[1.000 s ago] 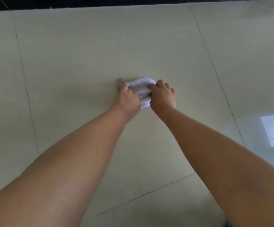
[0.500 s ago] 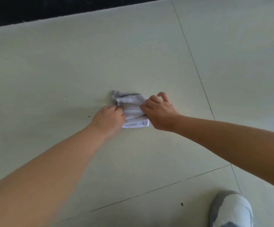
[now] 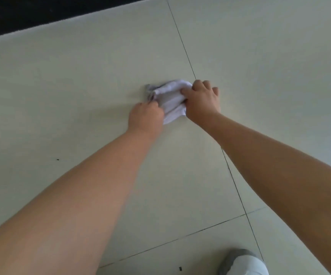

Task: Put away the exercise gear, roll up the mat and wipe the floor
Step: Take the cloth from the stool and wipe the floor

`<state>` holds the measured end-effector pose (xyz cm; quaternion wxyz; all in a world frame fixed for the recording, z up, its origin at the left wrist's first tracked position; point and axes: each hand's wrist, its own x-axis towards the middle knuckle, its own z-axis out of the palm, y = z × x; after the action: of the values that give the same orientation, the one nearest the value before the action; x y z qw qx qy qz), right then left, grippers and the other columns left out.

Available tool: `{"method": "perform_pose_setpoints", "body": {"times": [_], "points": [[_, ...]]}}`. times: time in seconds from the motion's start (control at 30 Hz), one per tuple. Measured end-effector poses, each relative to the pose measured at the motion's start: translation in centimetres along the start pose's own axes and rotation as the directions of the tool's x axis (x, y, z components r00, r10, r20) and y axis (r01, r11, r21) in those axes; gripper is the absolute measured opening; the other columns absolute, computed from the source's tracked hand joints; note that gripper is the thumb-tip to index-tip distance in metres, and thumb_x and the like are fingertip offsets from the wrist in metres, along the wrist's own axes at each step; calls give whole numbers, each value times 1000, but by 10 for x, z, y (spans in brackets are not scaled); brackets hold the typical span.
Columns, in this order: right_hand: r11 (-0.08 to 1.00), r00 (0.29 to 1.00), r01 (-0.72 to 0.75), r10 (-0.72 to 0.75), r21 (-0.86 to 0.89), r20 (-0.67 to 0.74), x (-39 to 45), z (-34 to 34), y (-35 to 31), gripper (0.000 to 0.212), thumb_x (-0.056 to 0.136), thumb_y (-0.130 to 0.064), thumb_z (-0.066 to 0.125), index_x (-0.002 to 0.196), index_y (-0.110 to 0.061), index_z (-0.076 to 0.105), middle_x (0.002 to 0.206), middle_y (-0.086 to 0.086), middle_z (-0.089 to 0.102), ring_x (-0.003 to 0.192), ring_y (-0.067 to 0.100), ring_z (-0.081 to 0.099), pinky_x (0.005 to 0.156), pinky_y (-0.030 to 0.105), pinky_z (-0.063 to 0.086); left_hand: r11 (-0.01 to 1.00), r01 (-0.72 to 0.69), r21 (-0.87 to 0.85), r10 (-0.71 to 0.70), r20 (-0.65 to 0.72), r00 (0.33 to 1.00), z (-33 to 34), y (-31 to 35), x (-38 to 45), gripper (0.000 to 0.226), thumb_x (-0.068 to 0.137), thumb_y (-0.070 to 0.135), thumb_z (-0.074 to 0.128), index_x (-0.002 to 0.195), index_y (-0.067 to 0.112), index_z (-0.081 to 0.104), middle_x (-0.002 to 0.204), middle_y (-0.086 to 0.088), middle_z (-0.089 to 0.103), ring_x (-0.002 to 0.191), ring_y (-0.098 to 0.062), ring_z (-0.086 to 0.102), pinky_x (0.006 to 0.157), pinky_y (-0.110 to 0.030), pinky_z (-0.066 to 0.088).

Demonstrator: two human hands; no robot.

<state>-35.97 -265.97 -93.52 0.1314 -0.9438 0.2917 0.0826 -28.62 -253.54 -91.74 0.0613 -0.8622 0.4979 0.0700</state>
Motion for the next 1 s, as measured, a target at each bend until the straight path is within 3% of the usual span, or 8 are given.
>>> {"method": "perform_pose_setpoints", "body": {"times": [0.1, 0.17, 0.27, 0.4, 0.57, 0.83, 0.93, 1.0], "points": [[993, 991, 120, -118, -19, 62, 9, 3, -46, 36, 82, -4, 50, 116, -15, 60, 123, 6, 48, 120, 26, 38, 95, 33, 30, 991, 126, -47, -123, 63, 990, 10, -39, -31, 7, 67, -3, 69, 74, -1, 70, 80, -19, 68, 69, -35, 68, 55, -32, 53], [959, 962, 272, -268, -79, 49, -8, 14, -61, 30, 77, -8, 60, 106, -14, 65, 115, 5, 55, 113, 25, 47, 90, 33, 36, 997, 34, -76, -30, 59, 998, 31, -57, -65, 16, 72, 1, 51, 72, -4, 66, 84, -22, 69, 71, -38, 68, 56, -37, 54], [856, 863, 483, -501, -187, -63, -55, 31, -53, 29, 37, -19, 83, 60, -18, 66, 68, -2, 63, 65, 21, 61, 60, 24, 45, 993, -96, -63, 100, 58, 993, 47, -61, -115, 31, 72, 12, 41, 66, -1, 68, 91, -20, 74, 81, -35, 73, 68, -34, 56], [780, 788, 599, -614, -182, -35, -139, 52, -1, 19, 50, -14, 77, 62, -14, 62, 65, 1, 60, 57, 24, 56, 62, 30, 31, 908, -412, -75, 398, -147, 905, 61, -18, -156, 27, 75, 8, 45, 63, 6, 69, 95, -16, 75, 88, -31, 73, 82, -35, 44], [797, 813, 572, -583, -191, 3, -219, 52, 78, 13, 66, -15, 64, 79, -14, 61, 76, 1, 66, 64, 24, 55, 64, 31, 31, 739, -667, -92, 611, -327, 721, 67, 57, -162, 27, 74, 2, 48, 52, 13, 61, 73, -12, 72, 69, -26, 70, 77, -35, 46], [963, 977, 172, -194, -207, -87, -171, 24, 102, 29, 69, -22, 40, 70, -9, 66, 68, 8, 62, 64, 31, 62, 66, 33, 46, 849, -479, -222, 431, -233, 872, 44, 116, -99, 37, 60, 16, 32, 42, 13, 65, 55, -3, 63, 54, -21, 65, 55, -18, 50], [955, 966, 236, -251, -181, -66, -148, 30, 54, 9, 66, -14, 57, 68, -9, 64, 67, 7, 62, 62, 30, 61, 62, 34, 49, 855, -498, -146, 477, -158, 865, 44, 54, -102, 35, 61, 18, 34, 50, 12, 67, 64, -5, 66, 58, -23, 67, 55, -20, 51], [924, 932, 351, -360, -149, -34, -144, 41, 17, 22, 48, -11, 80, 63, -12, 64, 65, 3, 62, 60, 27, 62, 60, 29, 48, 870, -489, -65, 478, -137, 868, 48, 6, -128, 29, 64, 17, 39, 56, 12, 67, 71, -8, 68, 66, -25, 64, 60, -25, 48]]}}
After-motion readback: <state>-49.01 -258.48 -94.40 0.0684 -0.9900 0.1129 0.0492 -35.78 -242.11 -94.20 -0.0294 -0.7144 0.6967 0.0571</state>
